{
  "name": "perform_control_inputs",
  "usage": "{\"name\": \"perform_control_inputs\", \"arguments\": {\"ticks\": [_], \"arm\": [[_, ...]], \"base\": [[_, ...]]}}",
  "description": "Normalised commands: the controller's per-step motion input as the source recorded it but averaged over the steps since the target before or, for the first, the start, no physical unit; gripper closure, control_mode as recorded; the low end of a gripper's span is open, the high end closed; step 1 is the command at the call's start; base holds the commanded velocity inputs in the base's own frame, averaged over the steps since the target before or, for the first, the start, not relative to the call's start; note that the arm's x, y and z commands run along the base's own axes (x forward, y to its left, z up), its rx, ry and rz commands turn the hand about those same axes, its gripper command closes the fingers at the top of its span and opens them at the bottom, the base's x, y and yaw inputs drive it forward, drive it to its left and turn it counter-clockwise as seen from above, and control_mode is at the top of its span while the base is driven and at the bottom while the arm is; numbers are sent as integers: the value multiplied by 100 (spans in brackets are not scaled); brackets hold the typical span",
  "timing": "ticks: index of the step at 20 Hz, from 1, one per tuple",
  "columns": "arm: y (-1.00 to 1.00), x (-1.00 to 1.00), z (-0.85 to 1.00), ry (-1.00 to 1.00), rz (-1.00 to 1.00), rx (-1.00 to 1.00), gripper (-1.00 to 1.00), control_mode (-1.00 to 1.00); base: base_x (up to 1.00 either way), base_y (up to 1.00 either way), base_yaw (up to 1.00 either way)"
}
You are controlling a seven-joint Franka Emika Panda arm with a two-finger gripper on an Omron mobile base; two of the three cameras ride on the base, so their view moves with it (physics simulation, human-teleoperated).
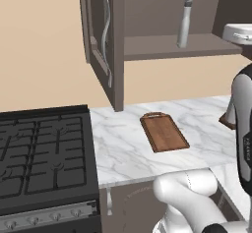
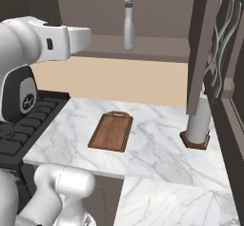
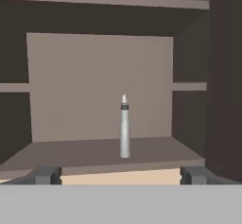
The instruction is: Grab the spray bottle from the cabinet, then place it next to the cutting board for sanitizing. Then grab the dish brush from the countertop next to the sink and place it next to the cutting board.
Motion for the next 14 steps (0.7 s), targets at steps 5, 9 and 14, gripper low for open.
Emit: {"name": "perform_control_inputs", "arguments": {"ticks": [5,9,14], "arm": [[0,54,-17,-1,10,0,-100,-100],[0,55,-18,-2,2,0,-100,-100],[0,45,-11,-3,0,0,-100,-100]], "base": [[0,0,0],[0,0,0],[0,0,0]]}}
